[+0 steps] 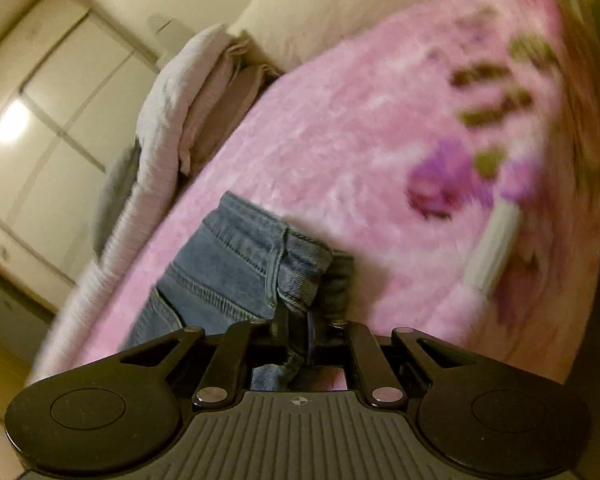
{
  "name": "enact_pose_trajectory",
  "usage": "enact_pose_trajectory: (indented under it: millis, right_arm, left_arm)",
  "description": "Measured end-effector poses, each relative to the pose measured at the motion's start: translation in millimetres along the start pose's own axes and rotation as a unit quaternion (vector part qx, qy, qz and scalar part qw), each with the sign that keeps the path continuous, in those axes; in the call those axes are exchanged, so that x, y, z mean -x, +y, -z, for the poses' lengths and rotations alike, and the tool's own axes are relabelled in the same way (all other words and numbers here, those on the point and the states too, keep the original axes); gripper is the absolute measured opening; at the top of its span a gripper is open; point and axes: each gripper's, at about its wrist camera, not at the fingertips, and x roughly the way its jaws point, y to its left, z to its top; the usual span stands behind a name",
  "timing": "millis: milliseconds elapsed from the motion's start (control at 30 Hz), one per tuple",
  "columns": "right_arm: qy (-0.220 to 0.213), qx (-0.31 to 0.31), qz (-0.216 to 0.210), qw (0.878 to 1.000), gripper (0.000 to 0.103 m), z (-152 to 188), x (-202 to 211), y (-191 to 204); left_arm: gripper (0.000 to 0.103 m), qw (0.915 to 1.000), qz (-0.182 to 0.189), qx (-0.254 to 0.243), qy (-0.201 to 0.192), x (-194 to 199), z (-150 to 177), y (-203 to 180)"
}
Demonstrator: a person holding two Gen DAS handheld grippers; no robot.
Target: Fold clothes
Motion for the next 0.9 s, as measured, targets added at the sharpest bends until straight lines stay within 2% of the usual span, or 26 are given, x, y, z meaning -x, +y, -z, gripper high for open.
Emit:
enact_pose_trajectory:
  millis: [33, 100, 200, 267, 333, 467, 533, 600, 633, 733, 833, 900]
  right_arm:
    - [-0.004, 0.028, 0.015, 0.999, 0.014, 0, 4, 8]
    - [-0.028, 0.081, 0.057, 0.995, 0.028, 3, 17, 26]
    - [-0.064, 0.132, 0.097, 0.984, 0.03, 15, 33, 51]
    - [-0.058, 0.158, 0.068, 0.983, 0.03, 29, 35, 66]
    - [-0.03, 0.2, 0.02, 0.979, 0.03, 53, 37, 86]
    - [0.023, 0.303, -0.025, 0.952, 0.031, 108, 20, 122]
    - [0.068, 0.342, -0.011, 0.937, 0.031, 133, 1, 131]
    - [0.06, 0.379, 0.017, 0.923, 0.032, 146, 0, 143]
    - [0.06, 0.384, 0.024, 0.921, 0.032, 149, 1, 149]
    - [0.047, 0.352, -0.013, 0.935, 0.032, 146, 16, 155]
    - [0.086, 0.374, 0.002, 0.924, 0.032, 160, 8, 162]
    - [0.09, 0.396, 0.025, 0.913, 0.032, 169, 8, 169]
  left_arm:
    - [0.011, 1.0, -0.005, -0.002, -0.004, 2, -1, 1]
    - [0.011, 0.9996, -0.023, -0.014, -0.013, 7, -1, 3]
    - [0.012, 0.9984, -0.046, -0.021, -0.028, 17, -2, 12]
    - [0.012, 0.9981, -0.051, -0.013, -0.03, 22, 0, 21]
    - [0.012, 0.9977, -0.059, -0.011, -0.031, 26, 3, 30]
    - [0.012, 0.996, -0.078, -0.028, -0.034, 33, 9, 37]
    - [0.012, 0.9957, -0.082, -0.028, -0.031, 37, 9, 42]
    - [0.012, 0.9959, -0.082, -0.022, -0.031, 43, 7, 48]
    - [0.012, 0.9956, -0.086, -0.02, -0.033, 47, 7, 51]
    - [0.012, 0.9953, -0.089, -0.022, -0.031, 54, 10, 56]
    - [0.013, 0.9942, -0.099, -0.037, -0.02, 57, 14, 51]
    - [0.016, 0.9928, -0.106, -0.054, -0.015, 61, 14, 42]
